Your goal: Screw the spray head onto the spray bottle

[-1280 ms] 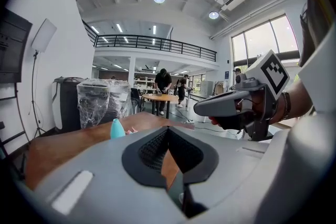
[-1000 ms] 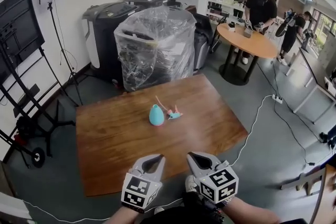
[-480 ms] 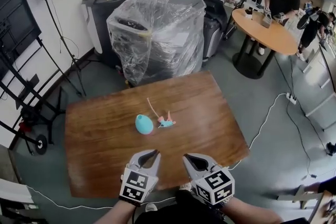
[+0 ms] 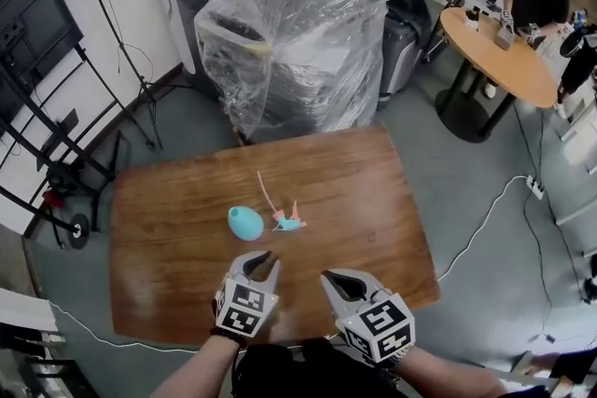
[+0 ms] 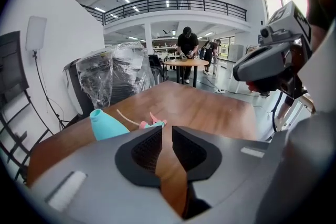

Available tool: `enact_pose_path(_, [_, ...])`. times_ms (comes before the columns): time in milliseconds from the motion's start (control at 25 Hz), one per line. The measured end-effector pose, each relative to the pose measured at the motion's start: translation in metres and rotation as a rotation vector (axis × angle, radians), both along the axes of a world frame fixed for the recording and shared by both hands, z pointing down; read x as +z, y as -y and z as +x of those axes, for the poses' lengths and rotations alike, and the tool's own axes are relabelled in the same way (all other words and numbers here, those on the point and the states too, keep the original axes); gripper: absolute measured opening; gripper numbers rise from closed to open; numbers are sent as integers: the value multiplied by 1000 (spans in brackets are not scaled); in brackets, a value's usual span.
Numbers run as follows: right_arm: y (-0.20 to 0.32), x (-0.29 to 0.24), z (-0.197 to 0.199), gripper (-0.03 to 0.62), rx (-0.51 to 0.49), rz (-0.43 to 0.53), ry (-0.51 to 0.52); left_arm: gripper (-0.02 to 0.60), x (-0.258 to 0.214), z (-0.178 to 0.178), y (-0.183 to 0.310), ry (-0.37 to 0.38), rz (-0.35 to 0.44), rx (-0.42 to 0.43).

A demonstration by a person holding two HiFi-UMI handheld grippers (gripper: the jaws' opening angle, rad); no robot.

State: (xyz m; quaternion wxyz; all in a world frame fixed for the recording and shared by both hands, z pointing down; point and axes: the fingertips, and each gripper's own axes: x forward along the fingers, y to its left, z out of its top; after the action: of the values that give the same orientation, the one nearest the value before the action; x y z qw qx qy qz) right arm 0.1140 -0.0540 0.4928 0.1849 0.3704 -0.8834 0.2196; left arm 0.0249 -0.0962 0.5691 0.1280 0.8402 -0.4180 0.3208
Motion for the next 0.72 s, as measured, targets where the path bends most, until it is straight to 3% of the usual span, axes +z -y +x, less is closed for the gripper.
enact_pose_path(320, [10, 4, -1, -9, -18, 6, -33, 97, 36, 0, 29, 55, -34, 12])
enact_pose_path(720, [20, 11, -19, -9, -2, -21, -79, 124, 73, -2, 54, 52, -90, 31])
